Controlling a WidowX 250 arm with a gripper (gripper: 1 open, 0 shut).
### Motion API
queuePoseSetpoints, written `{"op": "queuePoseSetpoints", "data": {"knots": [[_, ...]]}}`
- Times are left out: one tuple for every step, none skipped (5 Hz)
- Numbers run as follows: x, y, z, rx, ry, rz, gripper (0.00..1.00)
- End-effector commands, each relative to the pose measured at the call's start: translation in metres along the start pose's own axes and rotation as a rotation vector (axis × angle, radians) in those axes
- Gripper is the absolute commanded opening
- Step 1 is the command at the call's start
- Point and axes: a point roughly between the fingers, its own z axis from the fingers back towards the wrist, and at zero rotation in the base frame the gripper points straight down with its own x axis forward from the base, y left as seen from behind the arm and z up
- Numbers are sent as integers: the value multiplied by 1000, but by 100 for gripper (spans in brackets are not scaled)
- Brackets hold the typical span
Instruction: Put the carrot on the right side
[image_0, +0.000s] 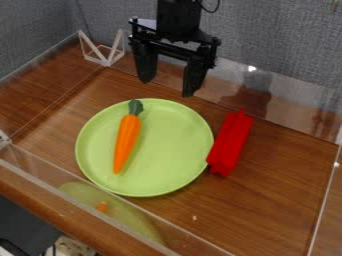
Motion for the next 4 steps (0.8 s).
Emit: {"op": "queuePoseSetpoints", "data": {"knots": [[-17, 11, -13, 10, 13, 47, 100], [-35, 20, -33, 26, 26, 78, 100], [-42, 34, -44, 39, 8, 133, 100], [-42, 43, -50, 40, -10, 153, 100]]}}
